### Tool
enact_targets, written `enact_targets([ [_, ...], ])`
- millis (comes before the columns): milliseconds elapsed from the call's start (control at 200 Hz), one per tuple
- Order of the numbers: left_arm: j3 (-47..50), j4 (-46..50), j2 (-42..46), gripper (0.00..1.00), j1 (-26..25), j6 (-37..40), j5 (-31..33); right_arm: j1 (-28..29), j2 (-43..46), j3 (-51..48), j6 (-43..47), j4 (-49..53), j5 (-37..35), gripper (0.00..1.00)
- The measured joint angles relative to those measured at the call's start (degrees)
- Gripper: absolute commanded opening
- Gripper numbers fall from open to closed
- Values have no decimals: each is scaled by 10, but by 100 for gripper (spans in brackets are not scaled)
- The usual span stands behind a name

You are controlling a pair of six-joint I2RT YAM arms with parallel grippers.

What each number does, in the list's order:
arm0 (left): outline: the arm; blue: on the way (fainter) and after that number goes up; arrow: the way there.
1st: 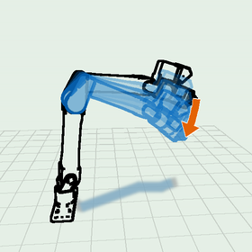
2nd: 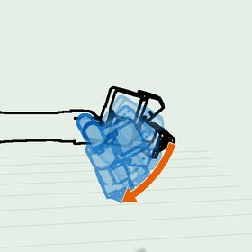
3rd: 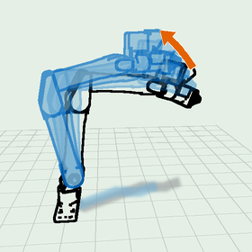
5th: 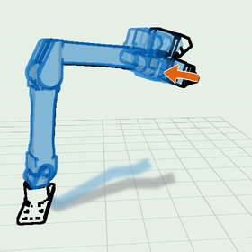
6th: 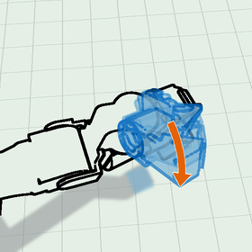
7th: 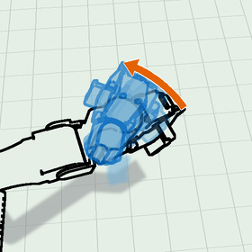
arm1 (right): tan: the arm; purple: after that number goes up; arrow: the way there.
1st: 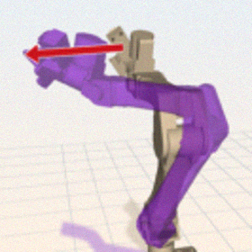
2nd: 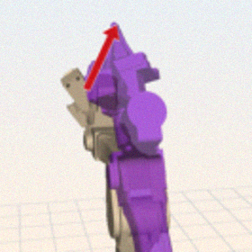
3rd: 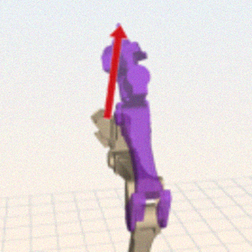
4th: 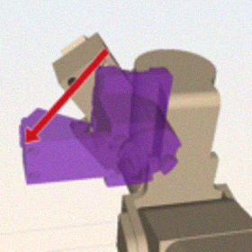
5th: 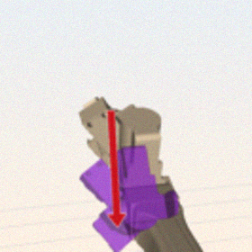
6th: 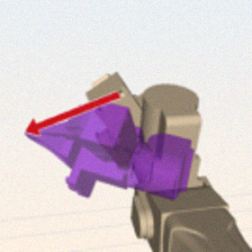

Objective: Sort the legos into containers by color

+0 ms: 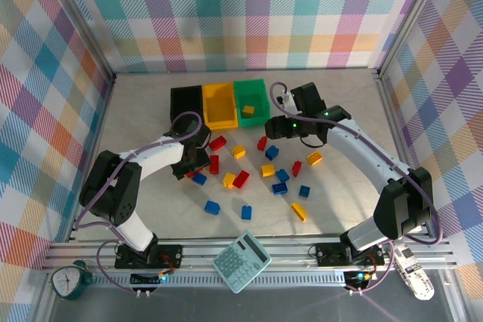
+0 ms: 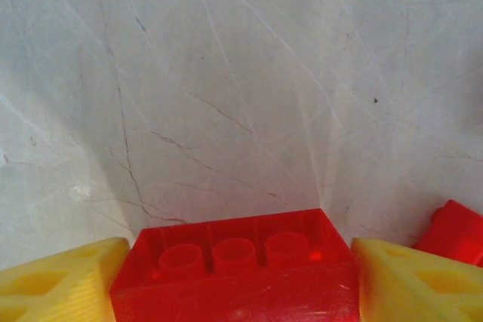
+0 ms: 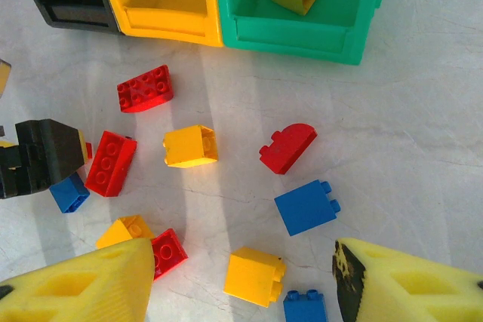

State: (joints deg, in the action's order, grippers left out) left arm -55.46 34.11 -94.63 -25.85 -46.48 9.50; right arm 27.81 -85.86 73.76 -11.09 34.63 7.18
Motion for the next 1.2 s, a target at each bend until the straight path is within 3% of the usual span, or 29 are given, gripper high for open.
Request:
enact_targets([
  [120,-3,0,-3,57,0,9,0,0,0,0,0,1,0,65],
  [245,-7,2,-5,52,0,11,1,0,0,0,0,2,0,64],
  [525,-90,61,-3,51,14,52,29,0,4,-3,0,2,0,64],
  [820,-228,54,-10,48,95,133,51,0,32,-21,-3,4,0,64],
  [1200,-328,-32,-156,48,119,217,36,0,75,-56,-16,11,2,65],
])
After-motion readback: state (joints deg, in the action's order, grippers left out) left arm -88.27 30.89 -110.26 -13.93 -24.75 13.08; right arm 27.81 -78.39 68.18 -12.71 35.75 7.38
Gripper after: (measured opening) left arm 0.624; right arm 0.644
